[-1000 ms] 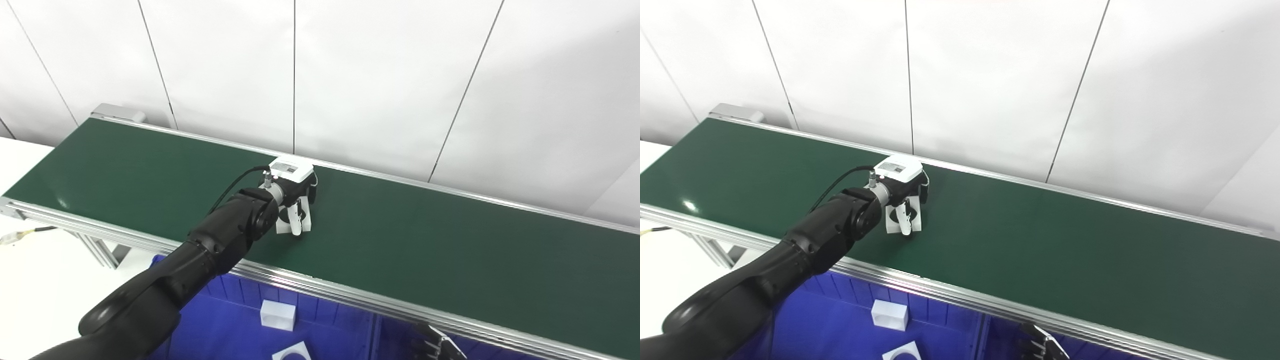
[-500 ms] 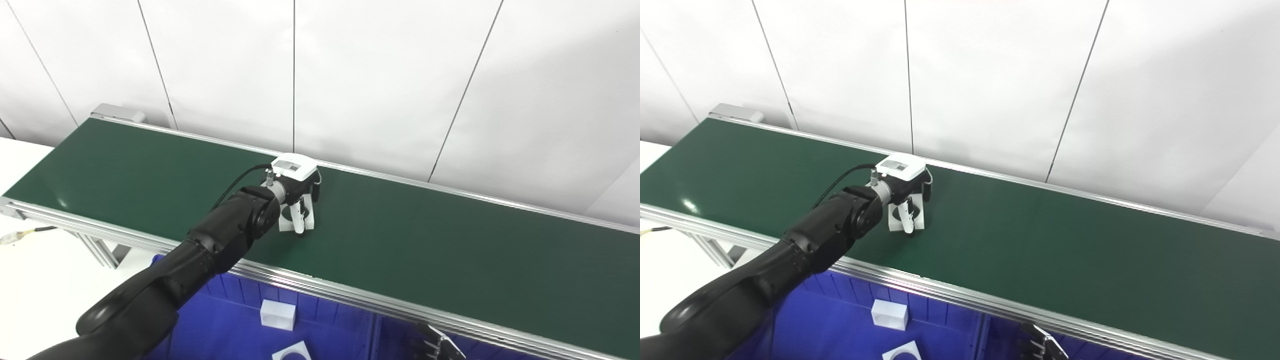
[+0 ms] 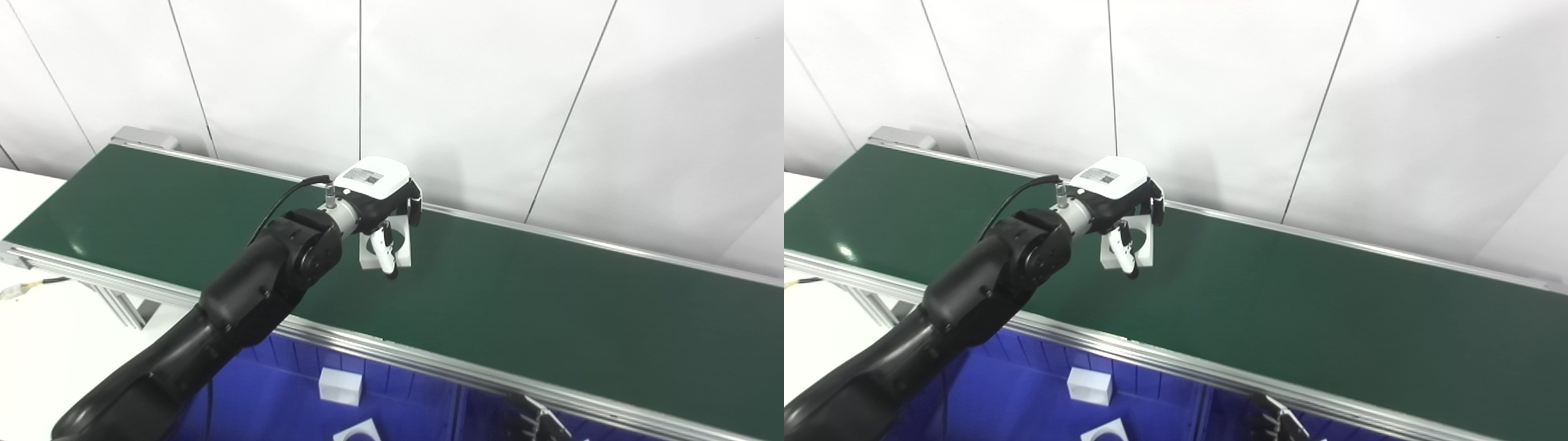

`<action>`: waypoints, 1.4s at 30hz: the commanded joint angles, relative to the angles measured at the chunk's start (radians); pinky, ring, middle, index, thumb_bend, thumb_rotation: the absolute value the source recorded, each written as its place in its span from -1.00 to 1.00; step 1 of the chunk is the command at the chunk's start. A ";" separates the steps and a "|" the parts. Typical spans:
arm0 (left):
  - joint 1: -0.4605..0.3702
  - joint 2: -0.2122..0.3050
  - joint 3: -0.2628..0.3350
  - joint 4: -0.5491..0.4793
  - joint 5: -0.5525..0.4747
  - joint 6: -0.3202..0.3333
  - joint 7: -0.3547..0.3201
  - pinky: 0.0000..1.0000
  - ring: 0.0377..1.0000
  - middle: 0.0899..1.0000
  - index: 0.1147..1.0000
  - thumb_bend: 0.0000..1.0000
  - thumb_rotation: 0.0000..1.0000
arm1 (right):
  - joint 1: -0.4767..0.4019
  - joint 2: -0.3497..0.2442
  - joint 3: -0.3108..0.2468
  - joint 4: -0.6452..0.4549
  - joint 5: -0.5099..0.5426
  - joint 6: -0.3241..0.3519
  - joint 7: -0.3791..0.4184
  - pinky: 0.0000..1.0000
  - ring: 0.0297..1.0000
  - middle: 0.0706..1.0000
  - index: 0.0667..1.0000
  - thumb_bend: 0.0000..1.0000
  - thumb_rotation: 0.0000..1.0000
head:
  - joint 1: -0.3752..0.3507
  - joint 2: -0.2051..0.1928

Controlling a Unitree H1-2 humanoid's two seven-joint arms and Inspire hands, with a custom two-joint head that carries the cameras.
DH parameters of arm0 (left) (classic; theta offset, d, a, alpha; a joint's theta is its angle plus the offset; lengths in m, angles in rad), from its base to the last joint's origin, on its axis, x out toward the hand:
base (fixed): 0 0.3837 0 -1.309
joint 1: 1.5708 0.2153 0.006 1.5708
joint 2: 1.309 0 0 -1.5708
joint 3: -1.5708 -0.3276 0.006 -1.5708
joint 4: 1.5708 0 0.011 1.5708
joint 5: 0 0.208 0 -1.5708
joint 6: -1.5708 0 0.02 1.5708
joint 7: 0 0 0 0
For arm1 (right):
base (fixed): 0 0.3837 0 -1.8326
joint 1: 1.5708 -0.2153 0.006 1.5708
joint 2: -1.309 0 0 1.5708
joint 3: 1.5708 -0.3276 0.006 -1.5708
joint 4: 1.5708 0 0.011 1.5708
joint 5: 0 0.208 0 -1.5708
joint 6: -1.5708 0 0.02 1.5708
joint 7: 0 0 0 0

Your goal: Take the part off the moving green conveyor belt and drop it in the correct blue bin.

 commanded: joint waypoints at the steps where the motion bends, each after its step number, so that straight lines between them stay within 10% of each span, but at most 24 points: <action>1: -0.002 0.017 0.030 -0.087 0.023 0.023 -0.012 -0.47 -0.33 -0.19 -0.03 -0.01 -1.00 | -0.013 -0.002 -0.007 -0.029 0.014 -0.034 0.012 0.36 0.52 0.70 0.52 0.95 -0.47 | 0.003 0.007; 9: 0.104 0.015 0.072 -0.285 0.065 0.045 -0.128 -0.48 -0.33 -0.21 -0.04 -0.01 -1.00 | -0.010 -0.004 -0.021 -0.047 0.018 -0.034 0.033 0.36 0.52 0.70 0.52 0.96 -0.43 | 0.007 0.033; 25: 0.414 0.031 0.081 -0.396 0.104 -0.042 -0.115 -0.47 -0.34 -0.20 -0.01 -0.02 -1.00 | -0.009 -0.010 -0.030 -0.094 0.021 -0.034 0.047 0.35 0.51 0.70 0.53 0.97 -0.42 | 0.010 0.137; 42: 0.466 0.013 0.073 -0.376 0.165 -0.054 -0.189 -0.40 -0.30 -0.20 -0.03 -0.01 -1.00 | 0.000 -0.014 -0.056 -0.204 0.052 -0.033 0.084 0.31 0.49 0.70 0.51 0.96 -0.54 | 0.033 0.262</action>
